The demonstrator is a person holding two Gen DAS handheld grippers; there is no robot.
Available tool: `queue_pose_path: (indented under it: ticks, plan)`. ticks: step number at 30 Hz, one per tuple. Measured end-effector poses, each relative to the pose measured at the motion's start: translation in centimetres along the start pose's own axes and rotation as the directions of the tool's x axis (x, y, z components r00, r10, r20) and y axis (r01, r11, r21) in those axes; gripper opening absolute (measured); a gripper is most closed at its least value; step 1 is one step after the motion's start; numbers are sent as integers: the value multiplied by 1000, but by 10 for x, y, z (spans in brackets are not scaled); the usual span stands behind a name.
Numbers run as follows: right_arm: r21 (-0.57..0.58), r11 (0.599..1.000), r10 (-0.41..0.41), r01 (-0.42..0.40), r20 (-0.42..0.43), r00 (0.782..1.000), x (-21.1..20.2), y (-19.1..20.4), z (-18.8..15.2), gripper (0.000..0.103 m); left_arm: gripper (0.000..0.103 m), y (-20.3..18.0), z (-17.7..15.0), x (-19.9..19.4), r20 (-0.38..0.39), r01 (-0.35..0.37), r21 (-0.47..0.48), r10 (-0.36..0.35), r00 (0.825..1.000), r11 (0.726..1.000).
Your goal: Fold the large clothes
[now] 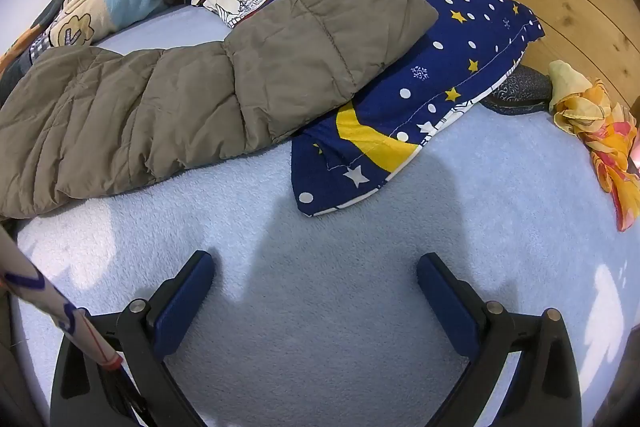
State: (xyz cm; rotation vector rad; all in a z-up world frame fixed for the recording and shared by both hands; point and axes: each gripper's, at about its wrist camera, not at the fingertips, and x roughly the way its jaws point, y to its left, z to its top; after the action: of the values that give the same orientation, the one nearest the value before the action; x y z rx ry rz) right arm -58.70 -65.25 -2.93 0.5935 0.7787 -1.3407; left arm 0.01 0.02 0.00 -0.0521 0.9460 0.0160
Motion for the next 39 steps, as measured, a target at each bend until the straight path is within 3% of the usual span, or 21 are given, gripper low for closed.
queue_pose_path:
  ticks: [10,14,20,24,29,31,36,39]
  plan:
    - [-10,1000,-17,16,-4,1000,-1,4,1,103,103,-4,1,1,1,-15,10,15,1000,1000]
    - [33,999,-13,15,-61,998,-1,0,4,103,103,1,1,-4,-5,9,0,-9,1000,1000]
    - [103,988,125,-119,-49,991,-24,-11,3,101,103,6,-2,-37,-15,49,-13,-49,999,999]
    - [145,973,173,-181,64,983,-80,-15,8,98,103,10,8,-89,63,83,-24,-81,995,996]
    - [127,964,200,-234,235,951,-184,-7,-4,98,103,5,-18,-197,225,114,66,-126,966,991]
    - [97,965,206,-243,287,935,-227,-2,-25,99,103,-1,-45,-246,274,157,147,-193,942,977]
    - [-37,954,290,-296,351,890,-325,21,-93,99,103,-24,-110,-329,278,221,297,-305,911,929]
    - [-124,938,347,-324,343,873,-372,43,-131,99,103,-38,-150,-378,282,269,391,-393,875,880]
